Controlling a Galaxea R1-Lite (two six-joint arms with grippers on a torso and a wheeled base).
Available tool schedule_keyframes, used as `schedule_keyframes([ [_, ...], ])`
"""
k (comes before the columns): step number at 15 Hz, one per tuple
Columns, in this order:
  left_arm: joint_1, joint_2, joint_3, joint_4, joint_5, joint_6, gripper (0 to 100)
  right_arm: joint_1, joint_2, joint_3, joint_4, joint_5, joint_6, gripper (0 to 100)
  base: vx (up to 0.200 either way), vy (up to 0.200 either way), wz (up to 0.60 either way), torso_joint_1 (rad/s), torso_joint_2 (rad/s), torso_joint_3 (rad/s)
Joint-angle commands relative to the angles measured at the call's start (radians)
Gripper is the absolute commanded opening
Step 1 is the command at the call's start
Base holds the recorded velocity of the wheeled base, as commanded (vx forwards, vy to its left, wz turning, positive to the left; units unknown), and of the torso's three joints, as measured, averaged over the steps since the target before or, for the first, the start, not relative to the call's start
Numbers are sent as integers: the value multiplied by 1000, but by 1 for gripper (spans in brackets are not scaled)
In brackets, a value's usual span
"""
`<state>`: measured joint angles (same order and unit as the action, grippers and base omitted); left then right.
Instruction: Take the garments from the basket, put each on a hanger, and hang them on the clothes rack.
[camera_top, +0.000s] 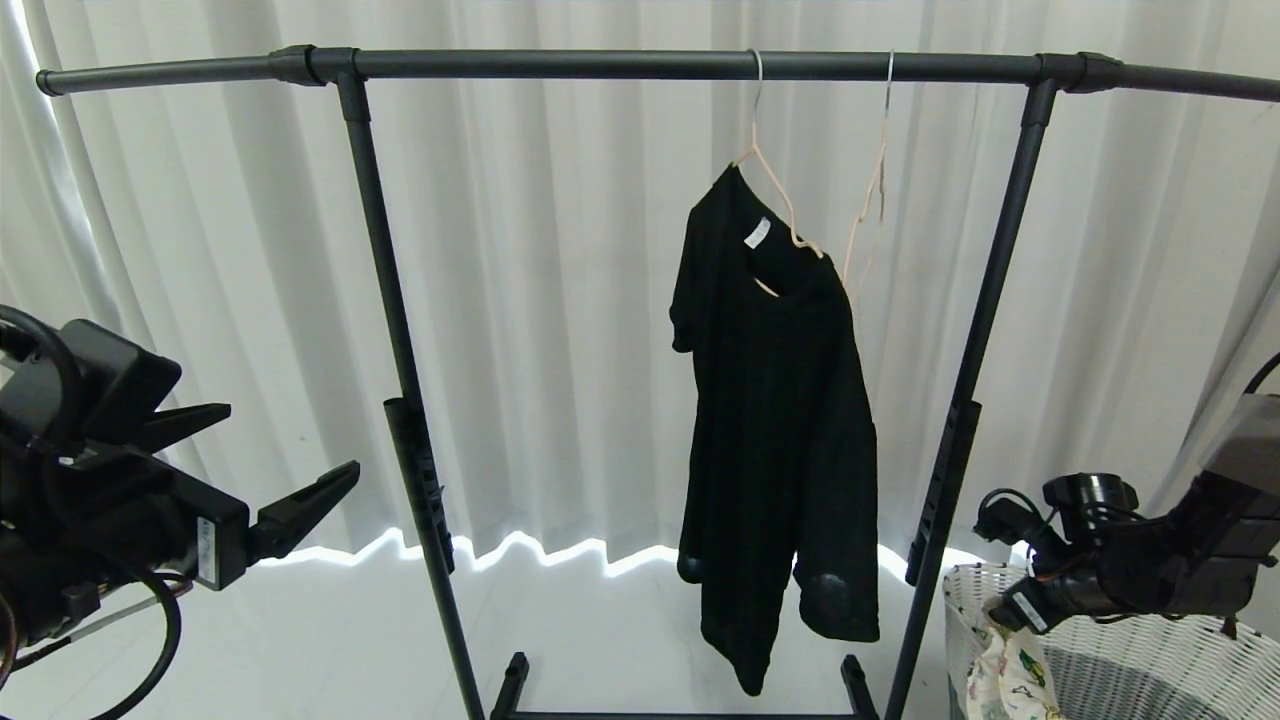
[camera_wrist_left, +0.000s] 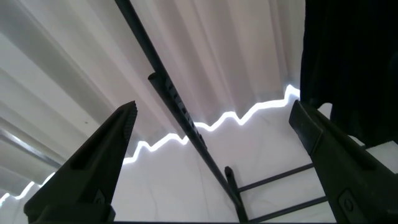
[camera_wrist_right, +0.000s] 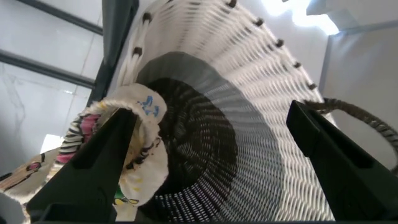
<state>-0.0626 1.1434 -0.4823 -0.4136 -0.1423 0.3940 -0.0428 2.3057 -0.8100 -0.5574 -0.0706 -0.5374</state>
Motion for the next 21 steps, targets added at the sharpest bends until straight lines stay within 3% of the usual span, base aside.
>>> schedule_keyframes([
  [1, 1, 1, 1, -1, 0, 0, 100, 1, 9, -3, 1, -1, -1, 100, 0, 0, 0, 0, 0, 0],
  [3, 1, 1, 2, -1, 0, 0, 100, 0, 9, -1, 1, -1, -3, 100, 0, 0, 0, 0, 0, 0],
  [4, 3, 1, 2, -1, 0, 0, 100, 1, 11, 0, 1, -1, -1, 0, 0, 0, 0, 0, 0, 0],
  [9, 4, 1, 5, -1, 0, -1, 100, 7, -19, -1, -2, -1, 1, 0, 0, 0, 0, 0, 0, 0],
  [13, 10, -42, 42, -1, 1, 2, 100, 7, -232, 14, 4, 2, 25, 0, 0, 0, 0, 0, 0, 0],
  [17, 63, -57, 51, -1, 0, -1, 100, 75, -548, 9, 211, 3, 62, 0, -100, 0, 0, 0, 1, -1],
  [21, 63, -77, 57, -1, -5, -9, 100, 242, -809, -8, 392, -26, 90, 0, -200, 0, 0, -2, 1, 2],
])
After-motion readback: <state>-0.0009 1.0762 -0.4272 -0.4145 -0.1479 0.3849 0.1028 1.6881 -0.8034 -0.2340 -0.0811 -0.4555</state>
